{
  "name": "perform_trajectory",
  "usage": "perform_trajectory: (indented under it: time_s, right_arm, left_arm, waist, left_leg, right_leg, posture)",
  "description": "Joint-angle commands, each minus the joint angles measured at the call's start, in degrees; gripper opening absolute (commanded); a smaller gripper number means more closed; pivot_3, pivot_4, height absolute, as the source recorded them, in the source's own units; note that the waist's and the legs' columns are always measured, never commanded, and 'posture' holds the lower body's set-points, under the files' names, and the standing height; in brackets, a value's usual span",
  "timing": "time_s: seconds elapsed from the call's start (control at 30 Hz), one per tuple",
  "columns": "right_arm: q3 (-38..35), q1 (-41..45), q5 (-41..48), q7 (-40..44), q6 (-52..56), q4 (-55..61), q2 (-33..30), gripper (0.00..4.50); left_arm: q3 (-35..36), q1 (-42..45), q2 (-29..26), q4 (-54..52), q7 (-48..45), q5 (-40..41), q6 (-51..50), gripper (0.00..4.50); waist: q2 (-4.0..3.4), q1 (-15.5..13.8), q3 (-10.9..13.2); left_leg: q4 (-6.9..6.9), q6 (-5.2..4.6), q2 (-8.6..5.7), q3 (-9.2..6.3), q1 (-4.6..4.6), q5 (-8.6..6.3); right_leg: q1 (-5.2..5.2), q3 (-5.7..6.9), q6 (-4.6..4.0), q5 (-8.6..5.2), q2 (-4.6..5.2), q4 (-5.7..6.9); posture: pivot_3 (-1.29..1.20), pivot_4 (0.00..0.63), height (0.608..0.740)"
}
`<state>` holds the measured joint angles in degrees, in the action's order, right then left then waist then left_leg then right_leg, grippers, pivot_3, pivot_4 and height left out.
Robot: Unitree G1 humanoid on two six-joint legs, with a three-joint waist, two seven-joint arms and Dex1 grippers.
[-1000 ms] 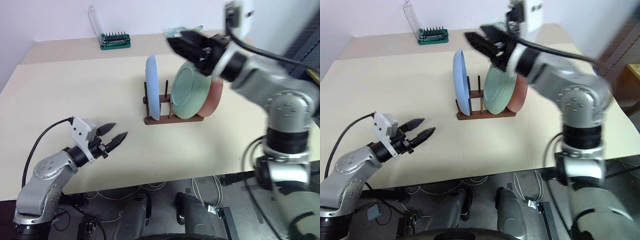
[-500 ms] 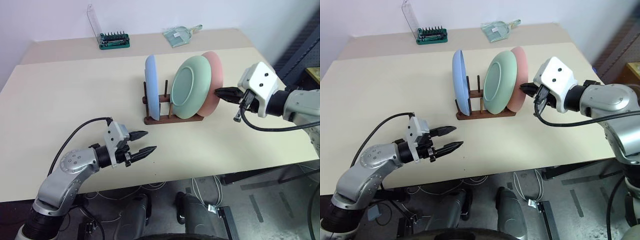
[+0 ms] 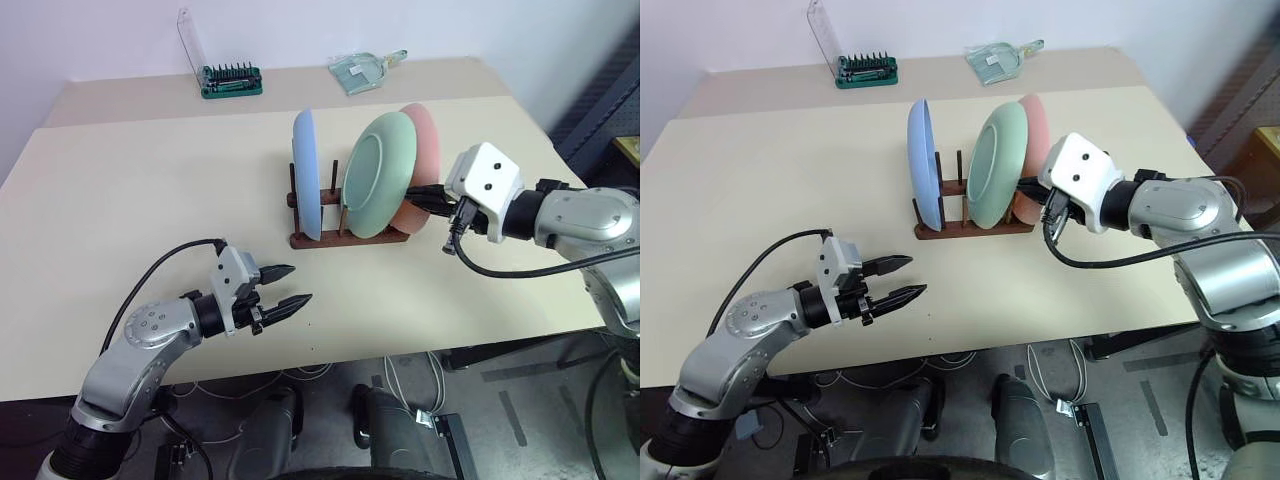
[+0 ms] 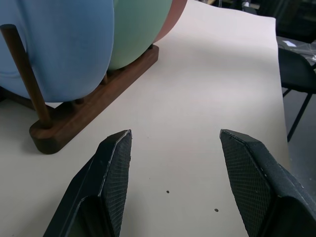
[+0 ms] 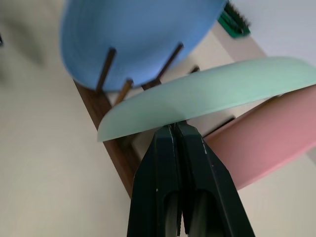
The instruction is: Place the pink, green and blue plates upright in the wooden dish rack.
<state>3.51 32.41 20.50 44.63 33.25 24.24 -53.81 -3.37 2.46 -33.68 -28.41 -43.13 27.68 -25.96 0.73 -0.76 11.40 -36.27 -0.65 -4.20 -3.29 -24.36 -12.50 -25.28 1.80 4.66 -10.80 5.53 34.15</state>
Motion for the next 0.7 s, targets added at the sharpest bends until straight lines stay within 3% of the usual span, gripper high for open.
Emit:
perform_trajectory:
  time_s: [0.03,0.53,0.57,0.7]
  right_arm:
    - [-0.76,2.26,-0.51,0.77,-1.25,0.63,1.36,0.06]
    - [-1.30,5.57,-0.81,0.92,-0.73,1.95,6.54,0.06]
    - [-2.88,5.93,0.04,0.98,-0.61,1.38,6.50,0.06]
    - [-22.13,4.23,16.01,4.25,4.24,-0.78,5.27,0.06]
  left_arm:
    - [1.14,-0.44,-0.05,-2.86,0.73,0.46,-0.03,2.93]
    - [1.66,-0.64,0.31,-2.98,1.84,1.15,-0.54,2.93]
    - [1.84,-0.65,0.32,-2.76,2.06,0.85,-0.29,2.93]
    - [8.19,-1.77,-1.46,0.11,1.87,1.45,0.75,2.93]
  waist:
    - [0.00,0.00,0.00]
    - [0.00,0.00,0.00]
    - [0.00,0.00,0.00]
    - [0.02,-0.30,0.01]
  left_leg:
    - [0.00,0.00,0.00,0.00,0.00,0.00]
    - [-0.02,0.00,-0.01,0.01,0.02,0.00]
    - [-0.03,0.00,-0.01,0.01,0.01,0.00]
    - [-0.04,0.00,-0.02,0.00,-0.01,0.00]
  right_leg:
    - [0.00,0.00,0.00,0.00,0.00,0.00]
    - [0.00,0.00,0.00,0.03,-0.03,0.05]
    - [0.00,0.00,0.01,0.03,-0.03,0.05]
    - [0.00,0.01,0.01,0.05,-0.04,0.04]
  posture:
    - [0.00,0.150,0.740]
    - [0.00,0.150,0.740]
    - [0.00,0.150,0.740]
    - [0.00,0.150,0.740]
